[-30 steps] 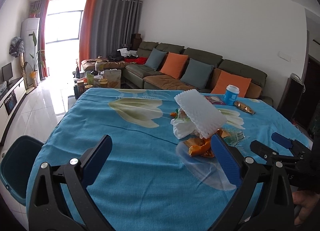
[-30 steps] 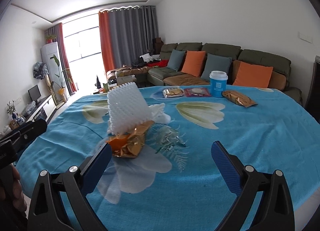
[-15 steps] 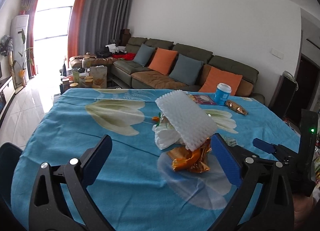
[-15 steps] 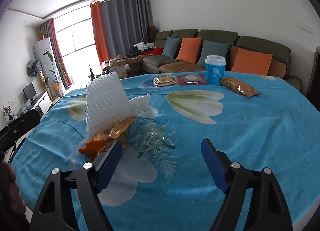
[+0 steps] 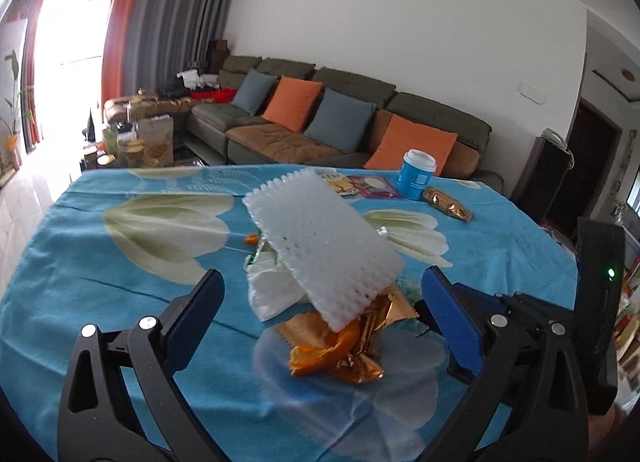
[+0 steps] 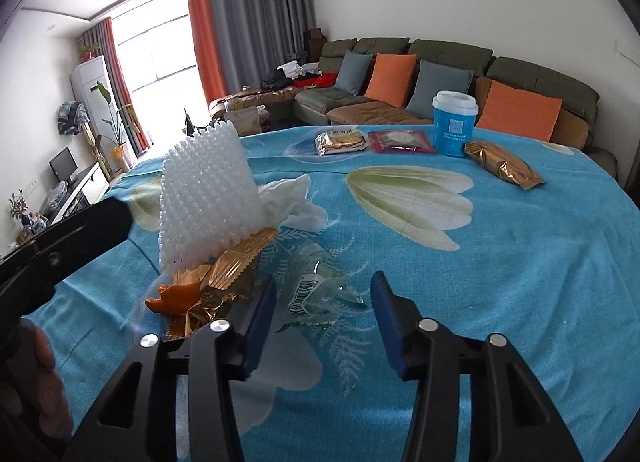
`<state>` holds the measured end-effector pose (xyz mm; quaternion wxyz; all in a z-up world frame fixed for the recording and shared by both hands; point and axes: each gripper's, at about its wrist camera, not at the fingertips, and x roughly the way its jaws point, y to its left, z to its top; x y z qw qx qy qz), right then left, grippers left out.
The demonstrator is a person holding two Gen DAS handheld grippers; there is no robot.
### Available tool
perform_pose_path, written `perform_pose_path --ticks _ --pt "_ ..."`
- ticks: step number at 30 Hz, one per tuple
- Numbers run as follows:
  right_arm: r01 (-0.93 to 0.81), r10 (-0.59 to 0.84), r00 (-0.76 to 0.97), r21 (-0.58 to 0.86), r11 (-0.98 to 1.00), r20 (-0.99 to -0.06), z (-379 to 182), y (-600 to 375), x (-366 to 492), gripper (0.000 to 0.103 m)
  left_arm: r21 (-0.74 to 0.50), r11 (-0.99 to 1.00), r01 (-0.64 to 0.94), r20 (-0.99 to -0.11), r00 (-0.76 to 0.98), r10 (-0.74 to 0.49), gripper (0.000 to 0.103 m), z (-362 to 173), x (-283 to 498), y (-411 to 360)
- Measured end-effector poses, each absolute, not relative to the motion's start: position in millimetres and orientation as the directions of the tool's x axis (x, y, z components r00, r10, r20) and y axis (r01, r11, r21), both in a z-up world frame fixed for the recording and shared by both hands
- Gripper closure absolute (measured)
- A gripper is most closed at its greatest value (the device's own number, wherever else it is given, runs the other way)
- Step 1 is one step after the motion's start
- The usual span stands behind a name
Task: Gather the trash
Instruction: 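Grasp the white foam net with the left tool while the right tool grasps the clear plastic bag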
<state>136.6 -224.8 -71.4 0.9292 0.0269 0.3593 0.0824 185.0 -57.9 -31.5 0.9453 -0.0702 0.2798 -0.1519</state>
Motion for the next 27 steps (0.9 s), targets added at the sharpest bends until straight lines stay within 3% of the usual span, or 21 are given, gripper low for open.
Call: perform_pose_path --ticks 2,6,8,15,21,27 --pt "-0.136 0.177 0.727 0.113 0.984 -0.664 -71 -225 137 0.062 -0.264 0.932 0.250 -0.520 0.777 -0.356 0.008 -36 194 -57" --pt "-0.141 0.187 0.721 0.123 0.982 -0.667 -73 -225 138 0.069 -0.358 0.905 0.230 -0.555 0.727 -0.404 0.023 -50 214 -52" --pt "-0.143 0.191 0.720 0.126 0.982 -0.667 -73 -225 138 0.069 -0.365 0.904 0.222 -0.567 0.717 -0.405 0.025 -56 219 -53" --pt "-0.151 0.212 0.709 0.149 0.977 -0.672 -74 -226 139 0.082 -0.382 0.892 0.242 -0.575 0.693 -0.435 0.049 -65 232 -61" --pt "-0.152 0.219 0.709 0.158 0.976 -0.671 -74 -227 138 0.083 -0.373 0.892 0.256 -0.576 0.690 -0.439 0.083 -67 231 -63" --pt "-0.154 0.217 0.720 0.154 0.976 -0.659 -73 -227 136 0.088 -0.361 0.891 0.275 -0.542 0.716 -0.440 0.091 -58 219 -60"
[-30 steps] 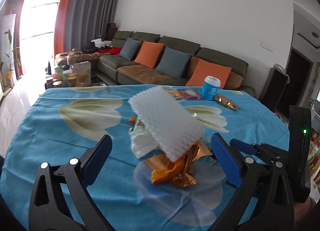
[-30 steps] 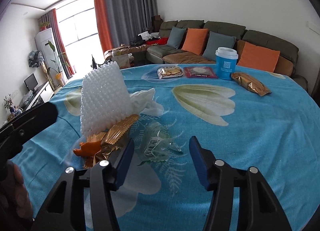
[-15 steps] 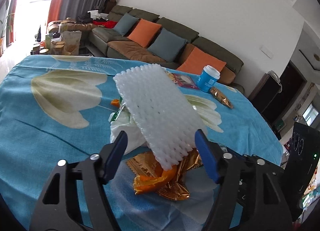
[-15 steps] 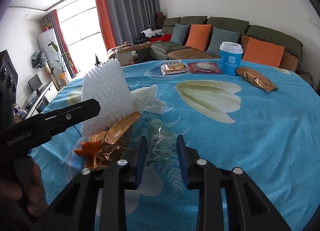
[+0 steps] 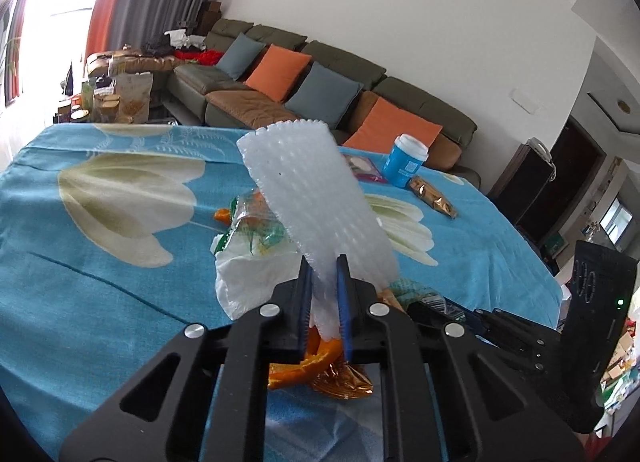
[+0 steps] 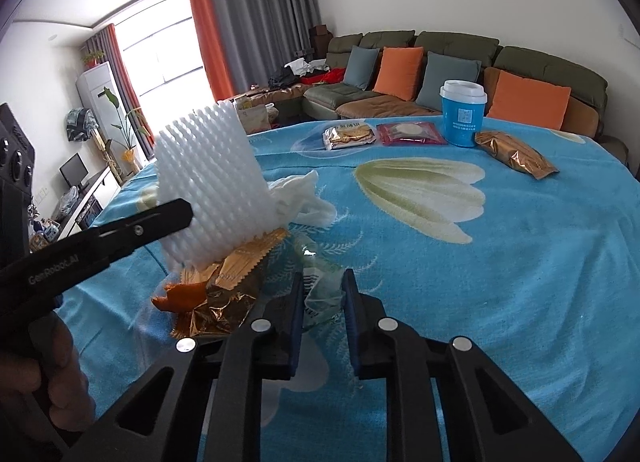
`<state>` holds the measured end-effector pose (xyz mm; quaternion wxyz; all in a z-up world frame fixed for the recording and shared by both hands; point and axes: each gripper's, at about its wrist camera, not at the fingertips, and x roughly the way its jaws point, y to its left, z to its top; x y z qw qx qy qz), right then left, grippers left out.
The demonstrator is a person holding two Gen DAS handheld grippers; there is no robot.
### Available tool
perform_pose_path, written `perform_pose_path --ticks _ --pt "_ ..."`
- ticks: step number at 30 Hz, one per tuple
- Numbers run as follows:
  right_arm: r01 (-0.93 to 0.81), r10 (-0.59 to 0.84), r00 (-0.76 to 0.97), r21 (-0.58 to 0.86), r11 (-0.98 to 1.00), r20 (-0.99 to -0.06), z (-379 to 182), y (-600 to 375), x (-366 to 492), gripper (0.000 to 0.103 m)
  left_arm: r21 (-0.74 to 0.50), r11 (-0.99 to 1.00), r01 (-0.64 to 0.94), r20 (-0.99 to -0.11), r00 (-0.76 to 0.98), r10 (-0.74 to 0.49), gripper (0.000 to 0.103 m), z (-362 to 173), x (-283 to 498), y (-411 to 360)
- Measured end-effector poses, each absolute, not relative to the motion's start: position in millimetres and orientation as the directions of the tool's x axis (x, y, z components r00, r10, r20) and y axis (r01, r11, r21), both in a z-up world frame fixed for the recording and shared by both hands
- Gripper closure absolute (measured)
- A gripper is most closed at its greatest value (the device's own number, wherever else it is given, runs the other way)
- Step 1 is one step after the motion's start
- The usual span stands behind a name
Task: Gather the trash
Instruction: 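Grasp the white foam net with the left tool while the right tool grasps the clear plastic bag, then carry the foam net and plastic bag with both tools over the teal bin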
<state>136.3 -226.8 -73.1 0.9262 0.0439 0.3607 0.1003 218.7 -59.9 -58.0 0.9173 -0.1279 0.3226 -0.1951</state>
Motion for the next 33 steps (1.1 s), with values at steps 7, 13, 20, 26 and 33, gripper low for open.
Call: perform_pose_path --ticks 7,13,20,26,33 --pt "-0.131 0.190 0.744 0.138 0.982 -0.641 -70 -228 132 0.088 -0.321 0.907 0.274 -0.470 0.785 -0.403 0.092 -31 192 -42" --pt "-0.106 0.156 0.770 0.117 0.987 -0.619 -62 -230 119 0.088 -0.231 0.944 0.235 -0.428 0.847 -0.316 0.092 -12 162 -17" --pt "-0.139 0.179 0.818 0.113 0.984 -0.546 -29 -222 103 0.088 -0.183 0.966 0.183 -0.422 0.873 -0.245 0.092 -6 132 9" --pt "-0.223 0.251 0.823 0.116 0.968 -0.509 -11 -198 91 0.088 -0.139 0.980 0.144 -0.405 0.895 -0.188 0.092 -4 102 17" --pt "-0.356 0.366 0.783 0.121 0.927 -0.503 -6 -155 85 0.088 -0.105 0.991 0.077 -0.389 0.914 -0.113 0.092 0 68 33"
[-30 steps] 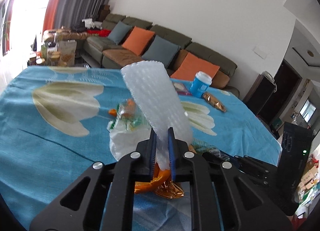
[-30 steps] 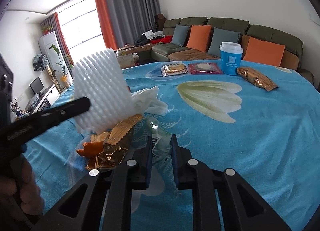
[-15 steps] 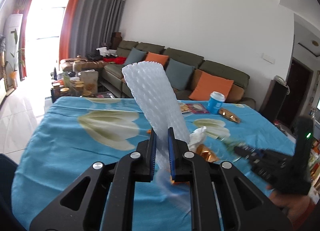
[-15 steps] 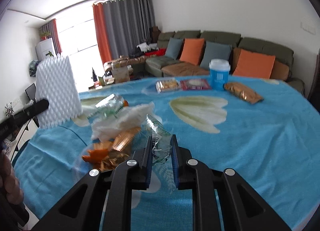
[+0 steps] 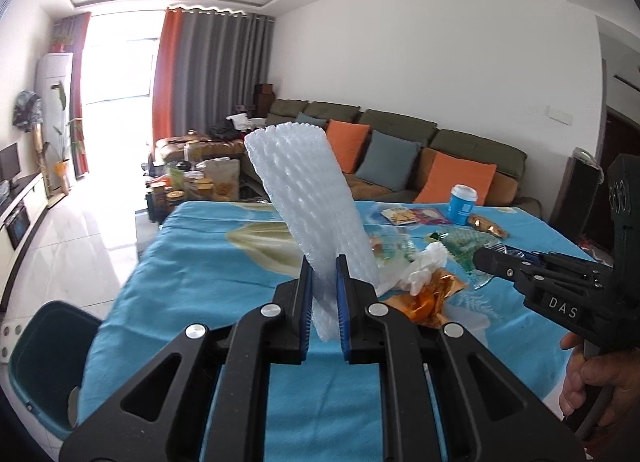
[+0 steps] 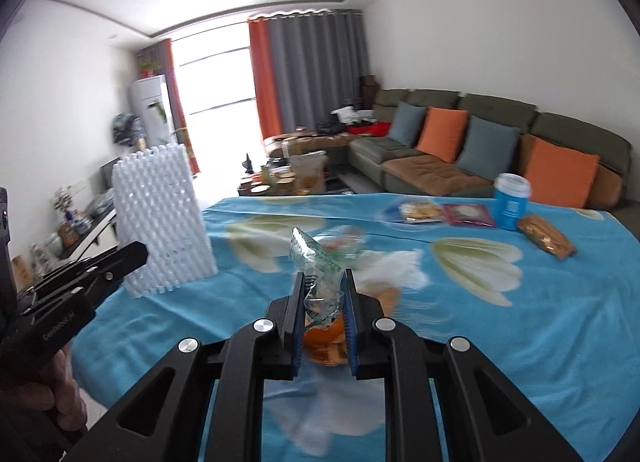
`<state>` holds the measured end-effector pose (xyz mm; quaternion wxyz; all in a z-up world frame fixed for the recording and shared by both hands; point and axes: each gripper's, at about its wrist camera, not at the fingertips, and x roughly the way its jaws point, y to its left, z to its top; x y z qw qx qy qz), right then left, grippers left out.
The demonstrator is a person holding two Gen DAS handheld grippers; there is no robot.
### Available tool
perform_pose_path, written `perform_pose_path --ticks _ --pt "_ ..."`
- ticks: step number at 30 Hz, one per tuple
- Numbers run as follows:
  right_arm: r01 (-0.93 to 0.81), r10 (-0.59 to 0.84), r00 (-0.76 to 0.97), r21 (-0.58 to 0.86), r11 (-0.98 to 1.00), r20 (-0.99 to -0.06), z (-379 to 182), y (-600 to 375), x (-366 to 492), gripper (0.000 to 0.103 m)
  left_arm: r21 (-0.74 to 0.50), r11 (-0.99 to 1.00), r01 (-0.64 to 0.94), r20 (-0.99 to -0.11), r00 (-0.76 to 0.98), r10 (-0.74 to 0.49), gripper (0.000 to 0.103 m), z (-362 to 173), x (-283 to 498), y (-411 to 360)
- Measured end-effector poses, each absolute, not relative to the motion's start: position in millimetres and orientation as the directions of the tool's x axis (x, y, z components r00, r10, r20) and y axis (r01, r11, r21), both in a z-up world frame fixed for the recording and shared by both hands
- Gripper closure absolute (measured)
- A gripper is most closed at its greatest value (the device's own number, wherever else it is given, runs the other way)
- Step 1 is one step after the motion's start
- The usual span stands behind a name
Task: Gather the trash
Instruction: 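Carry the foam net and plastic bag with both tools over the teal bin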
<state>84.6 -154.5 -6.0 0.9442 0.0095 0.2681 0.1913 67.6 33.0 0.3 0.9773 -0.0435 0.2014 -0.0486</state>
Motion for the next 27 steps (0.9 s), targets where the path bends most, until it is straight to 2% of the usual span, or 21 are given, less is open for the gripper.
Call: perform_pose_path --ticks 12,27 --pt "-0.529 0.509 0.714 0.106 0.842 -0.480 6 -83 76 0.088 -0.108 0.989 -0.101 -0.383 0.922 0.052 0.092 3 23 90" --pt "-0.719 0.657 0.547 0.111 0.686 -0.519 5 13 74 0.087 -0.100 0.928 -0.360 -0.415 0.862 0.290 0.092 -9 -18 168"
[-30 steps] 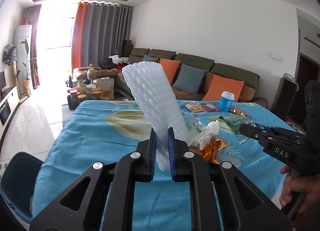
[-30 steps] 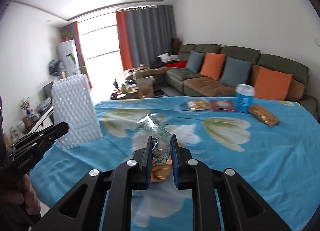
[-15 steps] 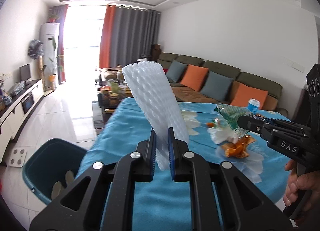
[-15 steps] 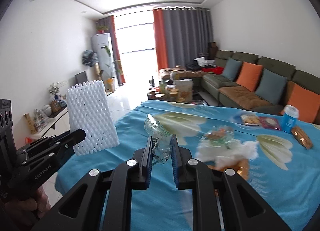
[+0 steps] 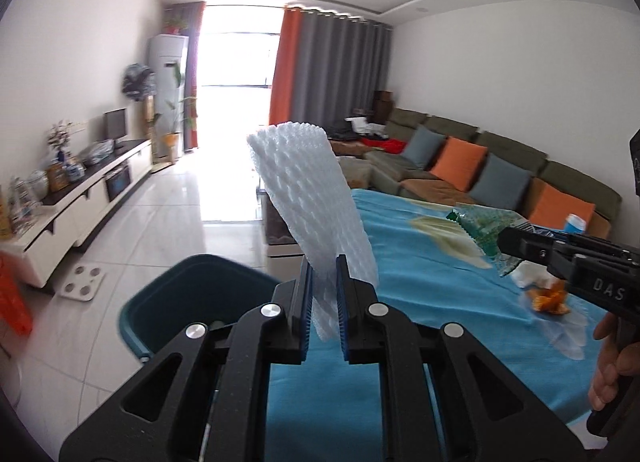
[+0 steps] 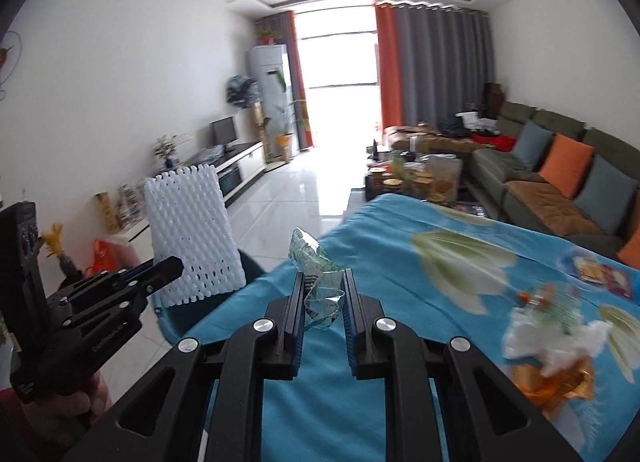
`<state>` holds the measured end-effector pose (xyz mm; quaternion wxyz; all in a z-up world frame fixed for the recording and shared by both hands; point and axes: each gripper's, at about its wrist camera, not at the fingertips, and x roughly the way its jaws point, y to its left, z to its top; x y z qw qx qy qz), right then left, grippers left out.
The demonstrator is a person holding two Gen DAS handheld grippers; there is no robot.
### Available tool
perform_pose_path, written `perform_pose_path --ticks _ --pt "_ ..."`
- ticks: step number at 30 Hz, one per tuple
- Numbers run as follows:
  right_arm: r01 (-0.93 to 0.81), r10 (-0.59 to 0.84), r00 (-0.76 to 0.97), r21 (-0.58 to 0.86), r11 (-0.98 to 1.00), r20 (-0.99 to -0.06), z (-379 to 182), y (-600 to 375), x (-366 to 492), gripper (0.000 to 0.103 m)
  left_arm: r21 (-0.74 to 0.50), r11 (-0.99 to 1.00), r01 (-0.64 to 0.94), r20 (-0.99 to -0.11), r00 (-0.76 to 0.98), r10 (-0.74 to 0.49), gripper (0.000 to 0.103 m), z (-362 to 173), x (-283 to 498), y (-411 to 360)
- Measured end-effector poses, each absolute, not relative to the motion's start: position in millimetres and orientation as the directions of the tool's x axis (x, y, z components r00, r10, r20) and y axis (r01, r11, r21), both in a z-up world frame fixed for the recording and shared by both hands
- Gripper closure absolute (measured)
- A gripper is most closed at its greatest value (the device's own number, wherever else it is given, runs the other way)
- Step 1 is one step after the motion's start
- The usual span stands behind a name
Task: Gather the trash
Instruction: 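Carry the foam net and plastic bag with both tools over the teal bin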
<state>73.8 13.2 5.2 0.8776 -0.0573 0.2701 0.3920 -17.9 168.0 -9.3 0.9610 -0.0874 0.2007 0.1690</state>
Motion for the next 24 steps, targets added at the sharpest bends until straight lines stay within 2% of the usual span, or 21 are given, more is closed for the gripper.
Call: perform_pose_path --ticks 11,24 --pt "-0.822 0.716 0.408 0.114 0.559 -0.567 1 93 77 0.087 -0.108 0.854 -0.508 -0.473 0.782 0.406 0.092 -27 -45 230" --pt "-0.858 0.686 0.297 0.129 0.497 -0.664 -24 176 90 0.087 -0.115 0.830 -0.546 -0.577 0.717 0.391 0.091 -64 -32 259"
